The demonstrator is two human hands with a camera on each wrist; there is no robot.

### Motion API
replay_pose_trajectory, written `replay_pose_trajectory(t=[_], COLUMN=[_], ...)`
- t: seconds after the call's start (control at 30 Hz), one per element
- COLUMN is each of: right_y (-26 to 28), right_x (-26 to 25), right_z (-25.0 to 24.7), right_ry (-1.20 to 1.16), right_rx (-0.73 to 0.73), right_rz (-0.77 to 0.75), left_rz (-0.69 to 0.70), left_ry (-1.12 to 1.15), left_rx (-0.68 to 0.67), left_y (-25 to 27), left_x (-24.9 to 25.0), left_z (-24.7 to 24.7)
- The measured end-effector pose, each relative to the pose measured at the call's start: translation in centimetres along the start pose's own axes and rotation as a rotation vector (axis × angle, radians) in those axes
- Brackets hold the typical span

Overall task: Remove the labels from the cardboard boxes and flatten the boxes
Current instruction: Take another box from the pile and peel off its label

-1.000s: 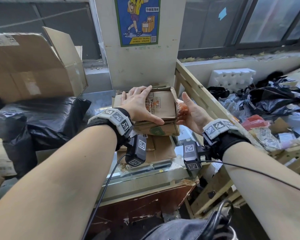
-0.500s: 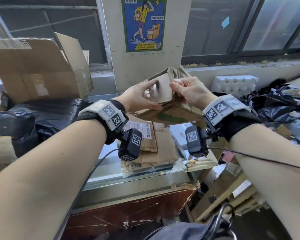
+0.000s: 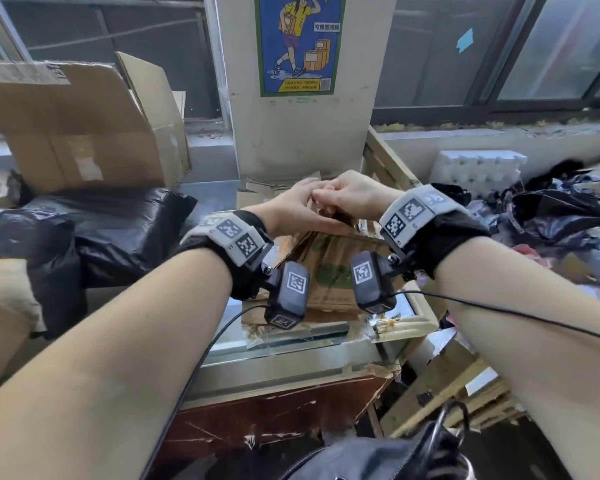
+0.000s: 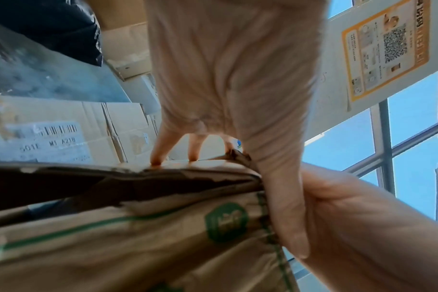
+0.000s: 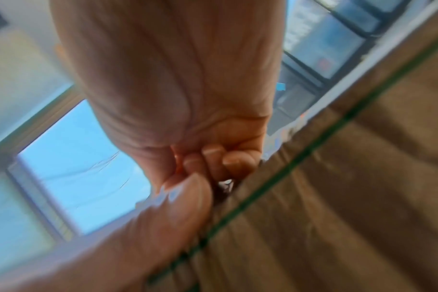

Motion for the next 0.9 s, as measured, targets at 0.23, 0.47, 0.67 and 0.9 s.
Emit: replay_pose_trajectory(t=[0.23,0.47,0.67,0.9], right_y=[0.0,0.9,1.6,2.1], right_x=[2.4,3.9,6.0,6.8], right_z=[0.4,0.6,0.5,1.2], right_ry=[-0.39,-0.596,-0.725,-0.77], right_rx=[-0.029,-0.046,-0.044,-0.01], right_rz=[0.054,0.077,0.123,0.156], left_rz=[-0.009,-0.001,-0.018,-0.09], left_ry=[-0.052,-0.05,0.017,0.168], left_rx=[0.025,0.015,-0.004,-0.075], left_y=[-0.8,-0.6,-0.4,-0.5], left_x=[-0.5,0.0,0.6,0.5], left_z=[0.1,0.7,1.7,2.4])
Point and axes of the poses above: each hand's wrist, its own y-axis away from the middle knuckle, its own z-axis out of the palm, x = y × z, the point moved 7 cm from there along -y, towards the middle knuckle
